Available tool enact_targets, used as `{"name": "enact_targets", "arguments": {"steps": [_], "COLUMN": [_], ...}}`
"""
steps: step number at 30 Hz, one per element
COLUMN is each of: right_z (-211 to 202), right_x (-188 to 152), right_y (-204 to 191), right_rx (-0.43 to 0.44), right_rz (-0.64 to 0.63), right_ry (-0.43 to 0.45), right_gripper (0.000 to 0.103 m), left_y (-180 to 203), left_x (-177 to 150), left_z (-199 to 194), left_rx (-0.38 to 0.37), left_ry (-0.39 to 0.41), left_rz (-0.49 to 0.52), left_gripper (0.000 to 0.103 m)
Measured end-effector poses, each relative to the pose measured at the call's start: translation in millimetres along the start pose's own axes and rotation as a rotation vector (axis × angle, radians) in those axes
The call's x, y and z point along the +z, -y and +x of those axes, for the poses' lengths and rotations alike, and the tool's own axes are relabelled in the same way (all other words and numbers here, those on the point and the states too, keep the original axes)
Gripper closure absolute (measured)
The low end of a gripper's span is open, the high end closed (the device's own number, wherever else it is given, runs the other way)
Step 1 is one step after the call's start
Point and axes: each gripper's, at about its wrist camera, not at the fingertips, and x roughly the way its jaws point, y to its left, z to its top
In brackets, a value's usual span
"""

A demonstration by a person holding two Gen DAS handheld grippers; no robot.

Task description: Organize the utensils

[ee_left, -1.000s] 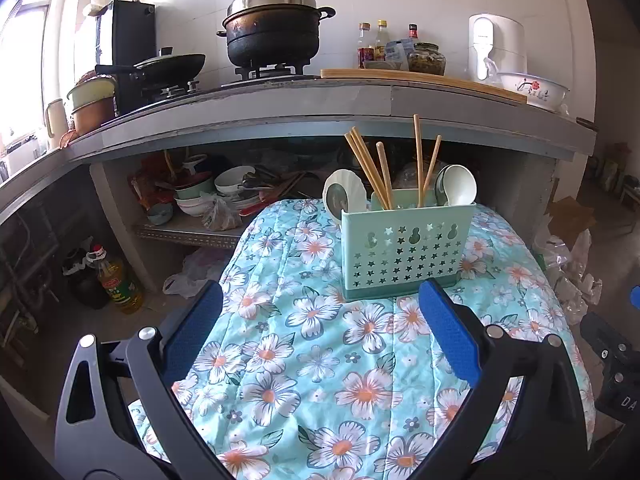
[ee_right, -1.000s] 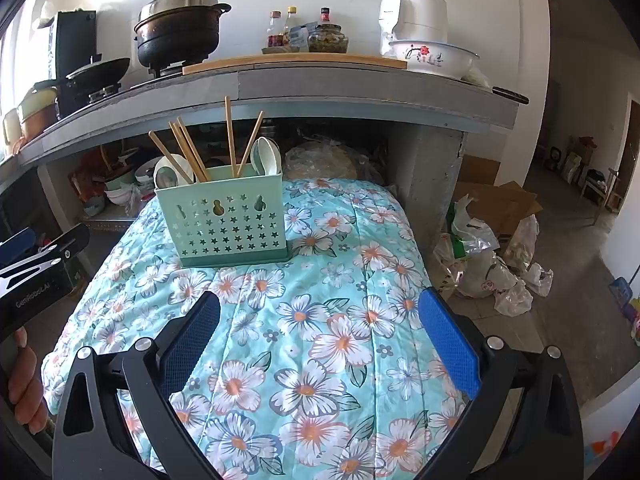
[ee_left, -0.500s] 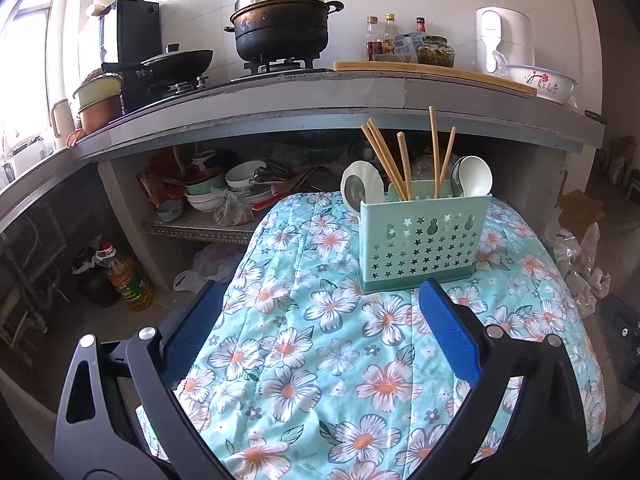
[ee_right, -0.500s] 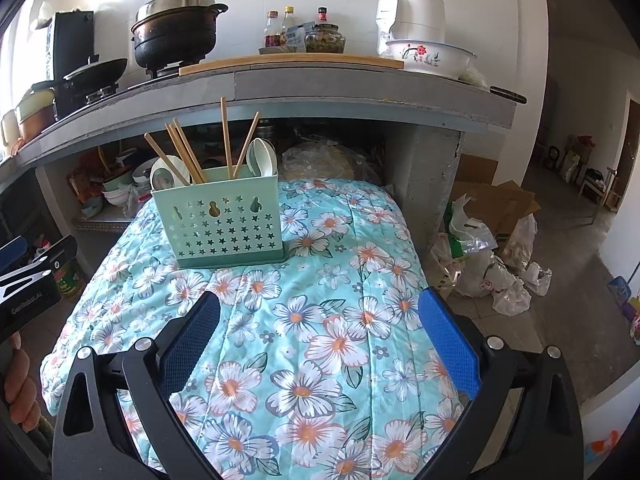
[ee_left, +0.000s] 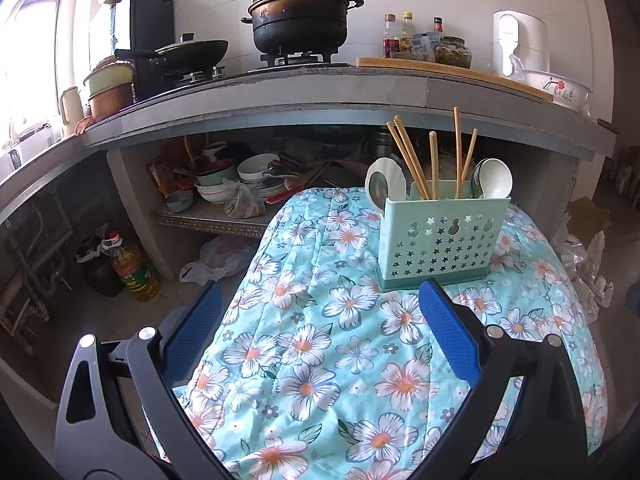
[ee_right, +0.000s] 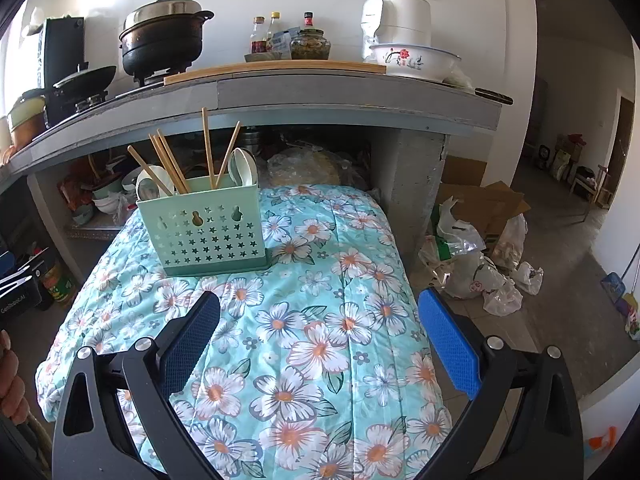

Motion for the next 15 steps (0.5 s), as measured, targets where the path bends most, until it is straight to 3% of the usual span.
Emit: {"name": "enact_targets", "arguments": {"steps": [15], "right_z": [-0.4], "right_x": [-0.2], "right_y": [-2.5], "right_rx": [0.015], "right_rz": [-0.013], "right_ry": [0.000], "right_gripper": [0.006], "left_y": [9.8], "left_x": [-1.9], "left_z": [-4.2], "left_rx": [-0.027], "left_ry": [0.009], "left_rz": [0.024], "left_gripper": [0.008]}}
